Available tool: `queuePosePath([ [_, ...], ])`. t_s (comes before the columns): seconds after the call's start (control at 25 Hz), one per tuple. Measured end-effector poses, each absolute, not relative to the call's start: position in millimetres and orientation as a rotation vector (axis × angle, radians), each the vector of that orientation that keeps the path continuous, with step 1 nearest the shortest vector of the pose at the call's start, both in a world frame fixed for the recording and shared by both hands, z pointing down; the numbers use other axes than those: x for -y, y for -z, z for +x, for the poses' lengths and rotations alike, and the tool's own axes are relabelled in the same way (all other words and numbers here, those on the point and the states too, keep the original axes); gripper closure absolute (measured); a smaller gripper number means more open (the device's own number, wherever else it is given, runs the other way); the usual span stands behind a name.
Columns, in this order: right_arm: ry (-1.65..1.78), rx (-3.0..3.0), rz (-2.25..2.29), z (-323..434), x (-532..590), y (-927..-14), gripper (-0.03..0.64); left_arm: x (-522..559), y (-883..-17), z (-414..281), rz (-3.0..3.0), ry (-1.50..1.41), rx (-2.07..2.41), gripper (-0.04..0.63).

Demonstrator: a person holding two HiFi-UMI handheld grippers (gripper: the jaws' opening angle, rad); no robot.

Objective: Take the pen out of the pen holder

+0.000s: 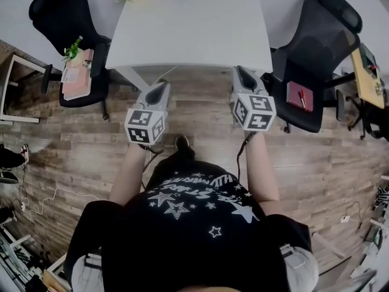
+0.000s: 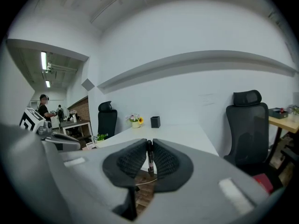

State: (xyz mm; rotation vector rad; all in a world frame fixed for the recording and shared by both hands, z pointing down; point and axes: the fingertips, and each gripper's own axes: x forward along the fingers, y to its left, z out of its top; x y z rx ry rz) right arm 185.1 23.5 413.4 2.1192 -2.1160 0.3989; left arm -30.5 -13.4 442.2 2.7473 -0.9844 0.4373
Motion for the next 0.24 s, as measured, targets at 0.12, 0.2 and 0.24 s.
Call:
queuePosePath([
  [0.12,-0.398,2.126,2.127,190.7,-49.5,-410.4,0.575,-13.9,-439.1,-21.9,2.756,-0.441,0.975,0.584],
  [0.2,-0.393,2.132,2.133,194.5,-66.9,-407.8,0.575,-31.0,-437.3,-16.5,2.76,-0.439,0.973,0.584],
  [0.24,-0.39,2.134,2.136,196.4,-75.5,-406.4,0.575,-39.3,-436.2,-13.8,2.761,-0.437,0.972,0.584],
])
